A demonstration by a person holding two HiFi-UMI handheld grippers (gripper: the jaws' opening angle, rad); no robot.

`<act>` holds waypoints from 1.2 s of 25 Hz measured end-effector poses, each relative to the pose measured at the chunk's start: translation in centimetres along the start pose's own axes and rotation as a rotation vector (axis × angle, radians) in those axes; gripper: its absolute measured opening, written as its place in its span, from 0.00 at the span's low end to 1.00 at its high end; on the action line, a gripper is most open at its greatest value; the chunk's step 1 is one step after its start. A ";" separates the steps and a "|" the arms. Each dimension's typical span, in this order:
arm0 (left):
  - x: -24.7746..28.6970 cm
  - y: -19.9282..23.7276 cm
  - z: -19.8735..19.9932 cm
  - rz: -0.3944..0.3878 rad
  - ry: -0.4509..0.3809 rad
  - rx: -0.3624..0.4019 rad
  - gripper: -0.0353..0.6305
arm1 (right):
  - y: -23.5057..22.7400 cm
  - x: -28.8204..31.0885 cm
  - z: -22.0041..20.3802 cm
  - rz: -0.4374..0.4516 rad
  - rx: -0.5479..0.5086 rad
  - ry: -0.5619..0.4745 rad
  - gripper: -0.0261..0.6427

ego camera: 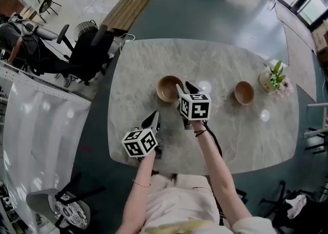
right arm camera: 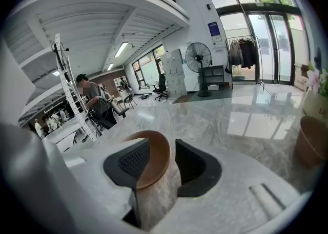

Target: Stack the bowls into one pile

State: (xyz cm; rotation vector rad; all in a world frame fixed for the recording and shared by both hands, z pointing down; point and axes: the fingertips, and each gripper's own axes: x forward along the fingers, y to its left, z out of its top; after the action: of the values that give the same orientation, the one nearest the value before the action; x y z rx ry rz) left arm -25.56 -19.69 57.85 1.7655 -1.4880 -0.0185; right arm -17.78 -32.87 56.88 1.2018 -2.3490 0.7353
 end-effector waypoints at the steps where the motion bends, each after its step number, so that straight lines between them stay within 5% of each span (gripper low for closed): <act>1: 0.0 -0.1 0.0 -0.004 -0.001 0.003 0.05 | 0.0 -0.1 0.0 0.002 0.007 -0.004 0.25; 10: -0.2 -1.4 -0.1 -0.026 -0.004 0.030 0.05 | -1.1 -2.5 -1.1 0.020 0.070 -0.012 0.20; 17: 0.2 -3.8 -0.7 -0.060 0.003 0.062 0.05 | -3.2 -5.2 -1.9 -0.019 0.060 -0.032 0.05; 30: 3.2 -12.5 -3.6 -0.132 0.050 0.122 0.05 | -12.2 -12.8 -3.5 -0.109 0.148 -0.054 0.05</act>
State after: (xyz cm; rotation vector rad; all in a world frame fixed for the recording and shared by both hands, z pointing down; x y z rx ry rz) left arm -12.66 -20.59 54.58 1.9459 -1.3601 0.0501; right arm -0.28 -28.83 55.73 1.4168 -2.2839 0.8613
